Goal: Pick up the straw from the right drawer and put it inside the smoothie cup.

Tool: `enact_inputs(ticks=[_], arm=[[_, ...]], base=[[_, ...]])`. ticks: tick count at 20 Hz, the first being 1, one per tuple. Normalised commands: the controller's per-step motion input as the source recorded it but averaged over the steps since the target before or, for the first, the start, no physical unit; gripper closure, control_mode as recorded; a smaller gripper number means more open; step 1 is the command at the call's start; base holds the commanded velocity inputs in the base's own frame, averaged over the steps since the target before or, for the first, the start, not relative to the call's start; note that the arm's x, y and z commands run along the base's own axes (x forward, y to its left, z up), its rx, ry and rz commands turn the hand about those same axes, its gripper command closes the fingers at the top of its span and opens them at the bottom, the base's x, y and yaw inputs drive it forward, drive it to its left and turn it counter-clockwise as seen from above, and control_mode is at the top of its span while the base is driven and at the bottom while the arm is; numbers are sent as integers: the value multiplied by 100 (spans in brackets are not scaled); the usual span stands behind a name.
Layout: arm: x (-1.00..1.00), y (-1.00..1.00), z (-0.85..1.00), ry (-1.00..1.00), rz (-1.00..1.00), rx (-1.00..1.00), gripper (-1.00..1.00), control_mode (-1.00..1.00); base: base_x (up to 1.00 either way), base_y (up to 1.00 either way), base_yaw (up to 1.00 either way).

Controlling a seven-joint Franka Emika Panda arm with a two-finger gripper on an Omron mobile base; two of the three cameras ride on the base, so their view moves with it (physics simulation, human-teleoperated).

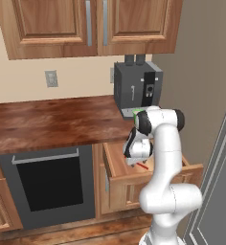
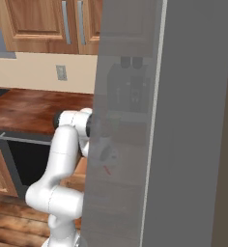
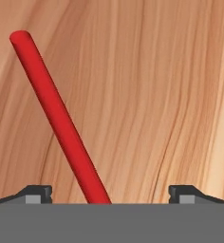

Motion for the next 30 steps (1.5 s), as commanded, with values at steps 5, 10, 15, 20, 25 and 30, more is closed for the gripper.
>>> enact_inputs(ticks=[5,10,15,20,25,30], arm=[[4,-6,-43,0,0,1,100,-100],[-33,0,-59,0,1,0,100,-100],[-37,0,-51,-5,0,0,100,-100],[-6,0,-20,-2,0,0,100,-100],[0,0,-8,0,0,0,100,-100],[-17,0,-8,3,0,0,100,-100]], base=[[0,0,0],[0,0,0],[0,0,0],[0,0,0],[0,0,0],[0,0,0]])
